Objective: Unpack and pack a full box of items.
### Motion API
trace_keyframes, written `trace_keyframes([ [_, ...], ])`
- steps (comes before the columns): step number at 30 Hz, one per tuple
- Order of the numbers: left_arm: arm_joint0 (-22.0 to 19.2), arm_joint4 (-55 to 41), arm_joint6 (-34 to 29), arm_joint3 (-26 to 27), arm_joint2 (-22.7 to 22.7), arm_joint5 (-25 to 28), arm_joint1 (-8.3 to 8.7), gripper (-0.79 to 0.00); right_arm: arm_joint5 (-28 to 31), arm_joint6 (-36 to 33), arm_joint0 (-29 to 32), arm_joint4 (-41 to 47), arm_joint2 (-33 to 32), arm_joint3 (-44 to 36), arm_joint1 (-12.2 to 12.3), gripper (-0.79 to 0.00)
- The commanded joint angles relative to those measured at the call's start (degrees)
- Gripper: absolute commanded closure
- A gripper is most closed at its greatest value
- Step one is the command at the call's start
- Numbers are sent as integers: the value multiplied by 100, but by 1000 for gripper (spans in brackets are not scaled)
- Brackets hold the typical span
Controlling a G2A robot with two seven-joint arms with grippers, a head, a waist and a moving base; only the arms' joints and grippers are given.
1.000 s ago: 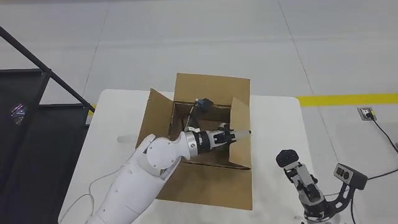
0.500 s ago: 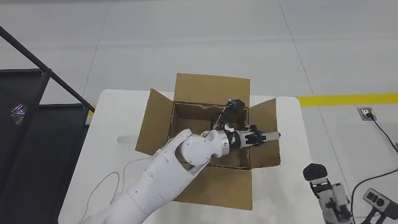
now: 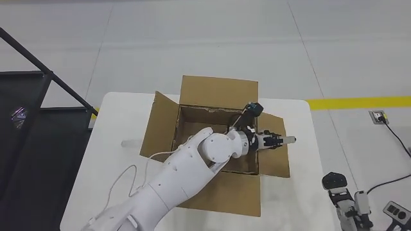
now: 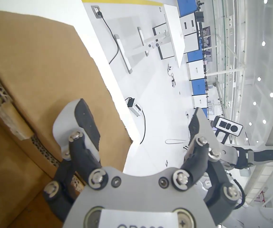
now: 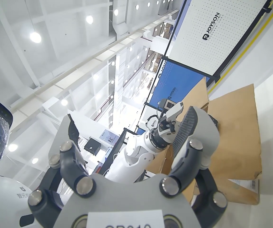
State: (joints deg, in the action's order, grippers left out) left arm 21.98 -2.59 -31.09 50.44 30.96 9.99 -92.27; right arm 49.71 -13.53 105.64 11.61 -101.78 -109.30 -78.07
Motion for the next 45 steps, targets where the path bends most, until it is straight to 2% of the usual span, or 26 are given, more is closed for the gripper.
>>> trace_keyframes([
  [1,-32,-12,-26,-100,1,23,-51,-785,0,0,0,0,0,0,0,-785],
  [6,-96,-19,-84,-267,57,103,-144,-785,220,232,-119,-270,-101,-25,-12,-785],
  [10,-113,12,-60,-138,255,300,-123,-785,232,405,-203,-1022,-226,-206,-31,-785],
  [14,-14,-5,-202,359,706,430,47,-785,-82,517,-312,-1769,-283,-613,-45,-785],
  [18,295,488,-386,1200,1351,248,374,-785,-511,456,-453,-2452,-256,-1093,-42,-785],
  [21,811,877,-585,2161,2038,-19,669,-785,-879,338,-618,-2966,-181,-1439,-31,-785],
  [25,1761,1310,-848,3679,3107,-358,1019,-785,-1288,-53,-945,-3702,87,-1831,-2,-785],
  [28,2449,1513,-1046,4647,3870,-526,1208,-785,-1831,-732,-1307,-4396,448,-2006,34,-785],
  [31,3021,1499,-1147,5349,4560,-607,1335,-785,-2523,-1465,-1852,-5218,999,-2072,58,-785],
  [36,3892,1189,-1205,6119,5540,-511,1476,-785,-3347,-2611,-3067,-6161,1986,-1469,62,-785],
  [40,4473,814,-1219,6409,6122,-299,1547,-785,-4055,-3346,-3983,-6702,2500,-629,32,-785],
  [42,4723,521,-1376,6461,6324,-126,1579,-785,-4286,-3492,-4195,-6651,2559,-391,19,-785],
  [45,5074,454,-1742,6411,6635,176,1646,-785,-4286,-3492,-4195,-6651,2559,-391,19,-785],
])
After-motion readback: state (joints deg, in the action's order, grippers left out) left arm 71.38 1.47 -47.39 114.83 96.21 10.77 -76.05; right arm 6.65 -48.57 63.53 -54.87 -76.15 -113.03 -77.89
